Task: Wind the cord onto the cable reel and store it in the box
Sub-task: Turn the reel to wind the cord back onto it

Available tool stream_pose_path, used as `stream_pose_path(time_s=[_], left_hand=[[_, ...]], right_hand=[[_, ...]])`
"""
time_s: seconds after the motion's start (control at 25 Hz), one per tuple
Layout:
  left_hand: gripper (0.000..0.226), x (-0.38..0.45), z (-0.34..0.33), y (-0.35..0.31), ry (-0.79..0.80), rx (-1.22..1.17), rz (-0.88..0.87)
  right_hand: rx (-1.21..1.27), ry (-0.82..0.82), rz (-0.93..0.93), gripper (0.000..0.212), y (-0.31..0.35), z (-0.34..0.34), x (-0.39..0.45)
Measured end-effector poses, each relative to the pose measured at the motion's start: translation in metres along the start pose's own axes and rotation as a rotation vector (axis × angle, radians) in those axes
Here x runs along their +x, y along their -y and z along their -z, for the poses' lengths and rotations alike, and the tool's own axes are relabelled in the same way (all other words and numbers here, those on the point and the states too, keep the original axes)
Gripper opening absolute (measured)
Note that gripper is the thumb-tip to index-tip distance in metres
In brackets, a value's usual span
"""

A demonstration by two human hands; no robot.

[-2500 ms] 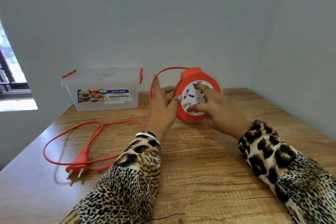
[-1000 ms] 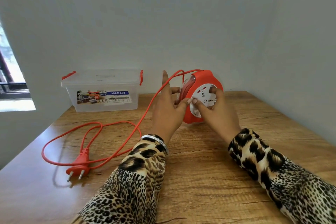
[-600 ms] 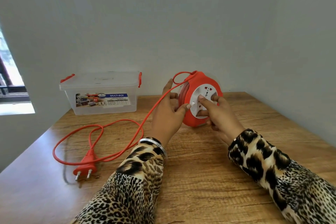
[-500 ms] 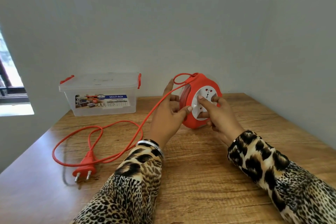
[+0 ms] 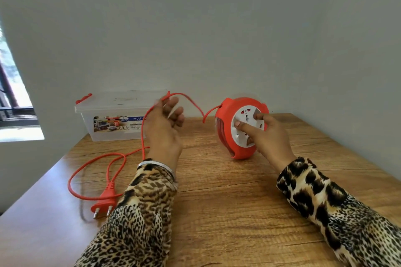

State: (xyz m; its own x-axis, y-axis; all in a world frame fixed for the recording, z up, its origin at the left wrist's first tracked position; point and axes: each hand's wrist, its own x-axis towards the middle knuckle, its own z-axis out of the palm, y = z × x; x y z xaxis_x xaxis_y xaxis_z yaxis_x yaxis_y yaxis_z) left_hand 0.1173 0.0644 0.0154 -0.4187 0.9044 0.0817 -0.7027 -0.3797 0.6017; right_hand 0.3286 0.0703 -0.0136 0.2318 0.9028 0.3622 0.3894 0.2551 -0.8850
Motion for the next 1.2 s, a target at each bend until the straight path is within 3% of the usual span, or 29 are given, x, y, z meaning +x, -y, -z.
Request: stream_pose_path(time_s=[0.12, 0.24, 0.36, 0.44, 0.52, 0.6, 0.72, 0.88, 0.96, 1.04, 1.12, 1.2], left_hand=[[0.033, 0.014, 0.025, -0.003, -0.233, -0.194, 0.143], [0.036, 0.016, 0.03, 0.009, -0.306, -0.113, 0.248], [0.022, 0.001, 0.01, 0.025, -0.185, 0.025, 0.374], [0.014, -0.01, -0.001, 0.035, -0.017, 0.259, 0.451], [0.026, -0.019, -0.004, 0.046, 0.175, 0.577, 0.45], [0.047, -0.024, -0.004, 0.059, 0.275, 0.75, 0.366], [0.052, -0.025, -0.001, 0.068, 0.231, 0.756, 0.188], [0.047, -0.022, 0.006, 0.071, 0.274, 0.656, 0.22], [0.038, -0.018, 0.01, 0.066, 0.304, 0.659, 0.201], [0.033, -0.012, 0.012, 0.06, 0.324, 0.68, 0.172], [0.033, -0.009, 0.013, 0.055, 0.336, 0.702, 0.17], [0.035, -0.005, 0.013, 0.051, 0.375, 0.708, 0.189]], right_hand=[[0.072, -0.001, -0.058, 0.072, -0.001, 0.003, 0.004], [0.132, -0.015, -0.114, 0.077, -0.002, 0.005, 0.006], [0.165, -0.012, -0.143, 0.074, -0.003, 0.005, 0.007], [0.202, 0.007, -0.163, 0.067, -0.005, 0.006, 0.009], [0.222, 0.029, -0.181, 0.064, -0.006, 0.005, 0.009], [0.268, 0.068, -0.224, 0.063, -0.005, 0.003, 0.007], [0.392, 0.155, -0.336, 0.059, -0.003, -0.004, 0.005], [0.553, 0.31, -0.36, 0.043, 0.002, -0.014, -0.005], [0.451, 0.343, -0.339, 0.044, 0.003, -0.012, -0.007], [0.157, 0.262, -0.177, 0.036, 0.004, -0.002, -0.006], [-0.287, 0.095, 0.236, 0.03, 0.003, 0.011, -0.003], [-0.593, 0.074, 0.669, 0.038, 0.005, 0.018, -0.001]])
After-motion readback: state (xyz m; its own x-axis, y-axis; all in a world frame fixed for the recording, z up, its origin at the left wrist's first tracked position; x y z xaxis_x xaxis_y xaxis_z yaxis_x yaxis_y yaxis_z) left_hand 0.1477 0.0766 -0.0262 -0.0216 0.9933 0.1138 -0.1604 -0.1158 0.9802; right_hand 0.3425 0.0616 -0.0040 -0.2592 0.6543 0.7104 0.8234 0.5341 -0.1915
